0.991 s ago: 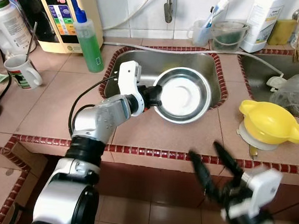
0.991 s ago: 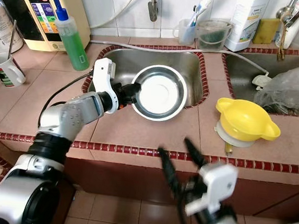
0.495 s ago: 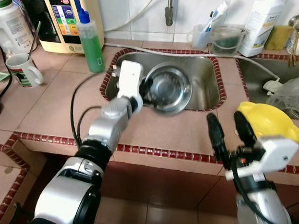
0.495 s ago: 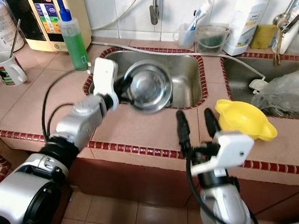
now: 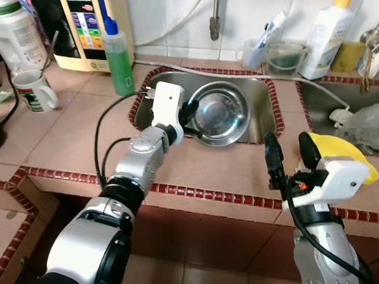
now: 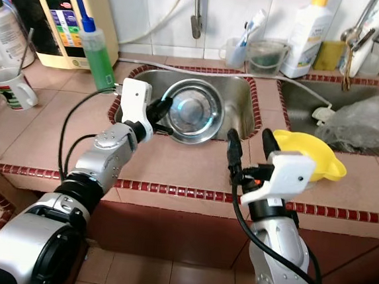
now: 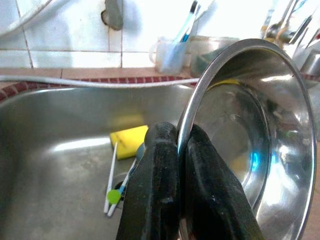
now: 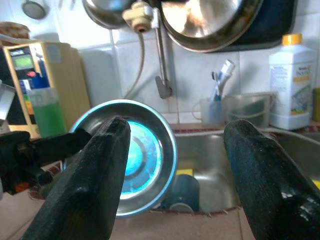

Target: Kitchen organization

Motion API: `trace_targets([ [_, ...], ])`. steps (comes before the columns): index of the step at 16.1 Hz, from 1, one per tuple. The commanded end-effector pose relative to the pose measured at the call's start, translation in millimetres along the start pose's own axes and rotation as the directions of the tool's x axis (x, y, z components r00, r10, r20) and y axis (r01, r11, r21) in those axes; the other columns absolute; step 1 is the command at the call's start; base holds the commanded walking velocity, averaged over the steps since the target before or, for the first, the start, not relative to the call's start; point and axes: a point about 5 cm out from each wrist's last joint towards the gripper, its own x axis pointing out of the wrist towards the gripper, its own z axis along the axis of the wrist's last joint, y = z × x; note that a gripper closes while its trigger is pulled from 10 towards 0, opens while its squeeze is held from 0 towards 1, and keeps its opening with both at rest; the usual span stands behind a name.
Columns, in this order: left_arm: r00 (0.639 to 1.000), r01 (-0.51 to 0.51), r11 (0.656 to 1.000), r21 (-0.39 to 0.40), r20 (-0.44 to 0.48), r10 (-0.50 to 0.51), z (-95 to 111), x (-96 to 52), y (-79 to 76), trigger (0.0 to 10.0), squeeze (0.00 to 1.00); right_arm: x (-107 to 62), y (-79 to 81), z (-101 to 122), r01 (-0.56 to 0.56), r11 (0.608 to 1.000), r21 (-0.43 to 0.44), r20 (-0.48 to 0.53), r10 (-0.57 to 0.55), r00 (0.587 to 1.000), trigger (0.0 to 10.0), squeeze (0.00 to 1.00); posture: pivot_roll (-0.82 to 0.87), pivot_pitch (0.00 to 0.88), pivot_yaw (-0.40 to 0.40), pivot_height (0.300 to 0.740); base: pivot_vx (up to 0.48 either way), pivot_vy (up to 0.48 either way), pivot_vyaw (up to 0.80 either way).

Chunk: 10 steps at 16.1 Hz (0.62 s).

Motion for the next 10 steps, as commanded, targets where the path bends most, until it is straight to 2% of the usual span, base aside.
trace_targets([
  [1, 0.999, 0.016, 1.000, 0.005, 0.042, -0.016, 10, 2.5, -0.6, 10.0, 0.00, 2.0, 2.1, -2, -0.010, 1.000, 0.004, -0.007, 0.010, 1.000, 10.0, 0.00, -0.19, 0.008, 0.082, 0.740, 0.000, 0.000, 0.00],
  [2, 0.998, 0.004, 1.000, 0.019, 0.061, -0.005, 11, 2.7, -0.4, 10.0, 0.00, 3.4, 3.7, -2, -0.022, 1.000, 0.004, -0.003, 0.022, 1.000, 10.0, 0.00, -0.19, 0.004, 0.079, 0.740, 0.000, 0.000, 0.00],
  [5, 0.998, 0.017, 1.000, -0.015, 0.061, -0.016, 13, 5.2, -2.7, 10.0, 0.00, 4.3, 7.4, -2, -0.044, 0.999, 0.013, -0.005, 0.044, 0.999, 10.0, 0.00, -0.19, 0.005, 0.077, 0.740, 0.000, 0.000, 0.00],
  [9, 0.997, 0.043, 0.998, -0.052, 0.061, -0.040, 15, 8.8, -6.6, 10.0, 0.00, -0.7, 9.6, -3, -0.057, 0.998, 0.008, -0.019, 0.057, 0.998, 10.0, 0.00, -0.19, 0.038, 0.078, 0.740, 0.000, 0.000, 0.00],
  [10, 0.996, 0.052, 0.998, -0.047, 0.071, -0.049, 19, 10.1, -8.2, 10.0, 0.00, -3.7, 13.2, -3, -0.091, 0.996, 0.009, -0.032, 0.091, 0.995, 10.0, 0.00, -0.19, 0.055, 0.077, 0.740, 0.000, 0.000, 0.00],
])
